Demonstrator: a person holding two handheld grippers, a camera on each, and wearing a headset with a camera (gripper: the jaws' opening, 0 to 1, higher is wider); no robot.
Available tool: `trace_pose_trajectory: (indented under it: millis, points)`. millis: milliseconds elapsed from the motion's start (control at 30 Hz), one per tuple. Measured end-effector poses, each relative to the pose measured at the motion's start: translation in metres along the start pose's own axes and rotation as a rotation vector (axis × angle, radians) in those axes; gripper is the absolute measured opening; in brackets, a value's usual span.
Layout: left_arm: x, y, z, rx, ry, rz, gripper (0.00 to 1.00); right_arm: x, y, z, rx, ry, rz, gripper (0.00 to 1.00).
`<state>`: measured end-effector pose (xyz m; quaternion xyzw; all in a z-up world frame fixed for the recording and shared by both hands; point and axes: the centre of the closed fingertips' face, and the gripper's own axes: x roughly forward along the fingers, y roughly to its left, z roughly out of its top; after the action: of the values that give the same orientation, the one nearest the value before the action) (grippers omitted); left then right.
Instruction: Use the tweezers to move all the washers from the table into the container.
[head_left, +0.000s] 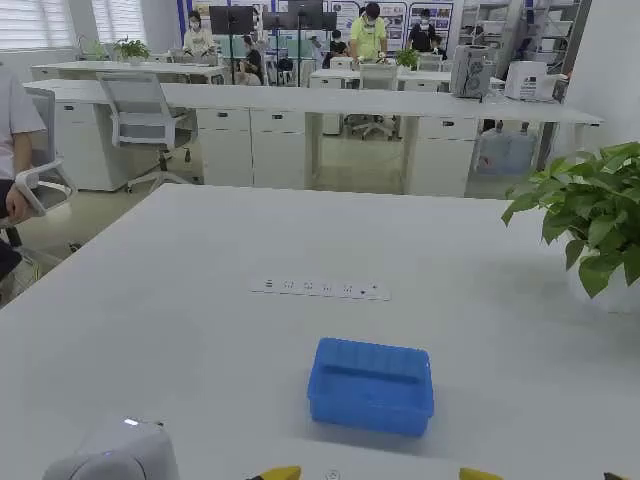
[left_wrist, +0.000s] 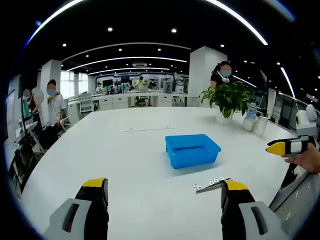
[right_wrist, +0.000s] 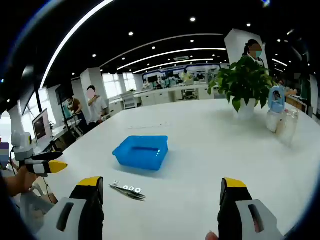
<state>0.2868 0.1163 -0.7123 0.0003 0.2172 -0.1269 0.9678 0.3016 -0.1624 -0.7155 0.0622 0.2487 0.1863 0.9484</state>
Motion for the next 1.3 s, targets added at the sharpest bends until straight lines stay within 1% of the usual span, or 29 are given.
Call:
trace_pose_trajectory:
  millis: [133, 233, 367, 467, 600, 667, 700, 733, 800, 867, 900, 933, 967, 1000, 1033, 1067, 1133, 1200, 1267, 1300]
  points:
    - [0.0, 0.0, -0.001, -0.002, 0.007, 0.0, 0.96, 0.001, 0.0, -0.003, -0.007, 0.018, -0.002, 0.93]
    - [-0.001, 0.001, 0.001, -0.005, -0.002, 0.002, 0.96, 0.002, 0.002, -0.006, -0.018, 0.029, 0.001, 0.94]
    - [-0.001, 0.004, 0.001, -0.016, -0.002, 0.007, 0.96, 0.002, 0.003, -0.007, -0.033, 0.038, -0.002, 0.93]
    - [-0.002, 0.004, 0.001, -0.023, -0.004, 0.009, 0.95, 0.001, 0.003, -0.005, -0.036, 0.028, -0.002, 0.94]
    - [-0.002, 0.004, 0.001, -0.019, -0.003, 0.011, 0.95, 0.001, 0.002, -0.004, -0.031, 0.025, -0.002, 0.93]
    - [-0.003, 0.004, 0.002, -0.013, -0.005, 0.015, 0.95, 0.0, 0.001, 0.0, -0.054, 0.002, -0.006, 0.92]
    - [-0.003, 0.004, 0.002, -0.014, -0.008, 0.014, 0.95, -0.001, 0.001, 0.005, -0.072, -0.029, -0.011, 0.92]
    - [-0.003, 0.004, 0.003, -0.015, -0.011, 0.013, 0.95, -0.002, 0.001, 0.006, -0.073, -0.034, -0.013, 0.91]
    - [-0.003, 0.005, 0.004, -0.014, -0.015, 0.016, 0.95, -0.002, 0.001, 0.006, -0.068, -0.037, -0.012, 0.91]
    - [-0.004, 0.005, 0.004, -0.023, -0.019, 0.014, 0.95, -0.001, 0.002, 0.005, -0.063, -0.027, -0.007, 0.91]
    - [-0.005, 0.006, 0.007, -0.029, -0.028, 0.014, 0.94, -0.001, 0.003, 0.005, -0.062, -0.026, -0.001, 0.9]
    - [-0.007, 0.006, 0.009, -0.032, -0.037, 0.013, 0.94, -0.001, 0.006, 0.006, -0.068, -0.028, 0.01, 0.9]
    - [-0.007, 0.006, 0.01, -0.035, -0.044, 0.012, 0.94, -0.001, 0.012, 0.007, -0.091, -0.016, 0.026, 0.89]
    - [-0.007, 0.006, 0.01, -0.039, -0.043, 0.009, 0.93, -0.001, 0.019, 0.01, -0.101, -0.006, 0.043, 0.88]
    - [-0.007, 0.006, 0.01, -0.041, -0.043, 0.007, 0.93, -0.001, 0.021, 0.012, -0.101, -0.008, 0.05, 0.87]
    - [-0.007, 0.005, 0.011, -0.037, -0.043, 0.004, 0.93, -0.001, 0.032, 0.024, -0.099, -0.042, 0.082, 0.87]
    - [-0.006, 0.006, 0.013, -0.026, -0.046, 0.007, 0.93, -0.002, 0.045, 0.043, -0.089, -0.091, 0.112, 0.84]
    - [-0.003, 0.006, 0.016, -0.024, -0.044, 0.0, 0.92, 0.0, 0.057, 0.055, -0.085, -0.107, 0.146, 0.81]
    - [0.0, 0.005, 0.021, -0.027, -0.052, -0.01, 0.92, 0.003, 0.066, 0.062, -0.11, -0.119, 0.167, 0.77]
    - [0.001, 0.003, 0.023, -0.03, -0.057, -0.018, 0.91, 0.004, 0.069, 0.062, -0.125, -0.112, 0.178, 0.74]
